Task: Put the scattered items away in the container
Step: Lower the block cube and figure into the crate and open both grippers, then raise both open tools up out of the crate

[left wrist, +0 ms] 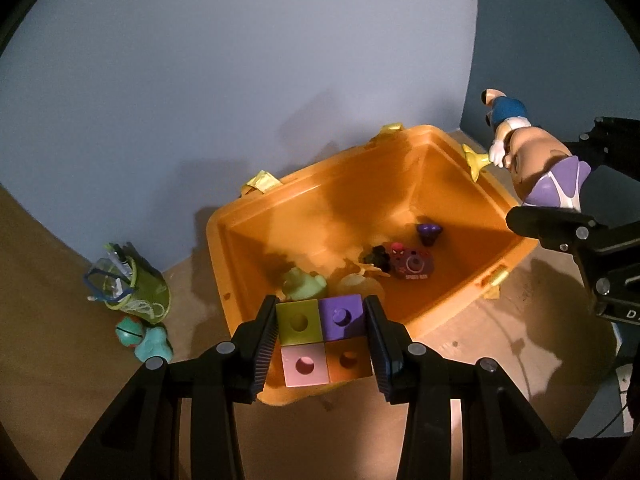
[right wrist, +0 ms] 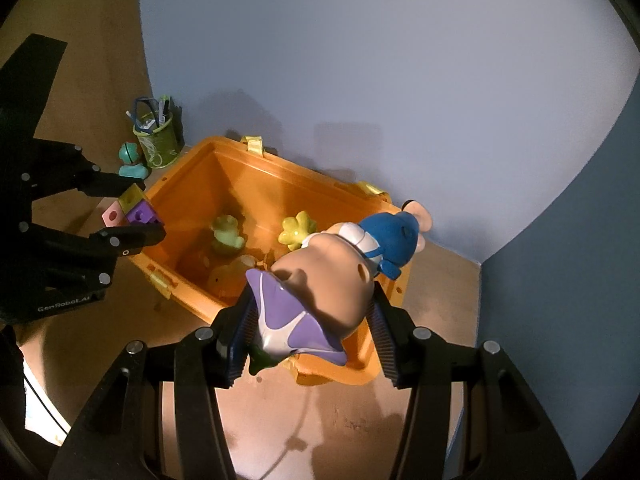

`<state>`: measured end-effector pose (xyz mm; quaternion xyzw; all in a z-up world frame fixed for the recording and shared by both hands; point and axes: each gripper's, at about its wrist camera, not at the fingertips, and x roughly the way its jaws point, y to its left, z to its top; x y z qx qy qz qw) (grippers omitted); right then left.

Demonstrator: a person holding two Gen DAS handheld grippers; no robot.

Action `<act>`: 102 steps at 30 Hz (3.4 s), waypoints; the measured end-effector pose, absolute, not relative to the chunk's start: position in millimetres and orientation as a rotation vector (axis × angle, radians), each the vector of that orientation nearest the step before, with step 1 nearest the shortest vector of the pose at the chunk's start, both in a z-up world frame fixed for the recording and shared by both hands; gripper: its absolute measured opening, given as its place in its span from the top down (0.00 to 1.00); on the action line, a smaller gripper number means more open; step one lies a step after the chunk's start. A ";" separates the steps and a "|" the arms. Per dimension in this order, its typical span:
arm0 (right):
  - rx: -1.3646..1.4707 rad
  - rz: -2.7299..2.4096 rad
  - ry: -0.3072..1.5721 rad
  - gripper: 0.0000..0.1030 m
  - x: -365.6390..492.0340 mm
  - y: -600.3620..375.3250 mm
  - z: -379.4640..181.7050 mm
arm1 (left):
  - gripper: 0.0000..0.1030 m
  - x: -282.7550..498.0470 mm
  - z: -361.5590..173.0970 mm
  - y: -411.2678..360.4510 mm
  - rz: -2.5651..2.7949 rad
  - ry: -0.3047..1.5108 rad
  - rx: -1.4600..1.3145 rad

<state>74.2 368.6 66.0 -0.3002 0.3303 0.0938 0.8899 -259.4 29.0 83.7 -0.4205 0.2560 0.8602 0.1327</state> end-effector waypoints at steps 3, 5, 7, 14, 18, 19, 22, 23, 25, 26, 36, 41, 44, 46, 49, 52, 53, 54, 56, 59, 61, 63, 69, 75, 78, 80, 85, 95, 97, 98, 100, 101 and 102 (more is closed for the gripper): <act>-0.627 0.199 0.696 0.52 85.7 370.6 61.7 | 0.63 -271.5 77.1 28.2 2.489 0.730 -1.235; -0.628 0.201 0.704 0.52 92.3 371.4 58.1 | 0.63 -280.2 72.3 28.0 2.481 0.719 -1.245; -0.630 0.201 0.715 0.52 99.9 371.6 53.8 | 0.63 -287.9 67.6 28.2 2.470 0.703 -1.257; -0.621 0.200 0.755 0.52 122.8 365.9 39.5 | 0.63 -306.5 50.3 30.0 2.446 0.693 -1.289; -0.609 0.199 0.769 0.52 131.2 362.2 35.7 | 0.63 -310.9 47.3 28.6 2.445 0.685 -1.301; -0.610 0.196 0.770 0.52 132.1 361.9 35.2 | 0.63 -311.3 47.2 28.3 2.445 0.684 -1.303; -0.608 0.196 0.775 0.52 134.3 361.5 33.5 | 0.63 -311.2 49.1 27.4 2.455 0.682 -1.294; -0.606 0.195 0.776 0.52 134.6 361.2 33.2 | 0.63 -310.8 49.7 27.1 2.457 0.682 -1.289; -0.607 0.196 0.776 0.52 134.6 361.4 32.7 | 0.63 -310.0 50.4 26.7 2.458 0.681 -1.285; -0.607 0.196 0.777 0.52 134.6 361.6 32.5 | 0.63 -309.9 50.4 26.7 2.457 0.681 -1.285; -0.573 0.242 0.774 0.46 131.3 361.1 34.1 | 0.62 -308.7 47.6 27.0 2.444 0.716 -1.287; -0.545 0.248 0.747 0.28 126.8 360.4 43.5 | 0.40 -308.4 50.3 23.6 2.460 0.702 -1.295; -0.549 0.244 0.750 0.28 125.0 360.6 43.1 | 0.39 -307.0 53.8 20.7 2.486 0.701 -1.290; -0.550 0.245 0.756 0.28 124.2 359.9 42.3 | 0.39 -305.7 55.4 19.9 2.486 0.695 -1.295; -0.550 0.245 0.758 0.28 122.4 359.9 41.9 | 0.39 -302.4 56.8 21.2 2.487 0.708 -1.300; -0.547 0.249 0.764 0.28 120.4 360.0 42.5 | 0.39 -300.3 57.1 24.4 2.482 0.720 -1.304; -0.547 0.252 0.765 0.28 119.2 360.1 42.8 | 0.39 -298.3 57.8 25.3 2.481 0.726 -1.300; -0.549 0.257 0.768 0.28 118.1 360.6 42.6 | 0.39 -296.2 58.2 25.4 2.480 0.728 -1.297; -0.556 0.258 0.775 0.28 116.4 361.3 41.0 | 0.39 -292.9 58.9 25.4 2.479 0.728 -1.295; -0.565 0.260 0.786 0.28 113.9 362.0 38.1 | 0.39 -289.7 58.5 26.6 2.471 0.737 -1.297; -0.568 0.261 0.791 0.28 112.1 361.1 37.2 | 0.39 -287.4 57.8 27.4 2.461 0.744 -1.302; -0.568 0.257 0.797 0.28 110.4 359.5 37.0 | 0.39 -285.1 57.4 28.3 2.443 0.749 -1.311; -0.582 0.248 0.814 0.28 106.4 353.4 37.8 | 0.39 -278.5 55.6 31.1 2.430 0.808 -1.337; -0.590 0.245 0.837 0.28 104.2 347.3 35.9 | 0.39 -274.1 52.8 33.0 2.403 0.838 -1.366; -0.608 0.246 0.844 0.27 101.4 348.0 33.4 | 0.39 -270.4 50.1 35.2 2.391 0.854 -1.375; -0.625 0.248 0.852 0.26 99.8 350.0 30.5 | 0.39 -268.6 49.3 36.3 2.388 0.860 -1.378; -0.651 0.246 0.857 0.26 96.7 352.8 26.2 | 0.39 -265.3 51.0 37.6 2.388 0.864 -1.377; -0.649 0.240 0.856 0.25 94.1 351.6 25.7 | 0.39 -260.3 52.7 35.8 2.397 0.862 -1.388; -0.651 0.239 0.850 0.25 92.1 351.0 26.8 | 0.39 -258.1 54.8 36.0 2.399 0.862 -1.381; -0.651 0.240 0.847 0.25 91.1 350.8 27.6 | 0.39 -256.7 55.9 36.5 2.399 0.864 -1.377; -0.652 0.238 0.843 0.25 88.4 350.8 29.4 | 0.39 -254.1 57.7 37.1 2.401 0.866 -1.371; -0.653 0.238 0.840 0.25 87.0 350.8 30.2 | 0.39 -252.4 58.9 37.5 2.402 0.869 -1.366; -0.655 0.237 0.838 0.25 85.1 351.0 31.1 | 0.39 -251.0 60.0 37.7 2.404 0.869 -1.363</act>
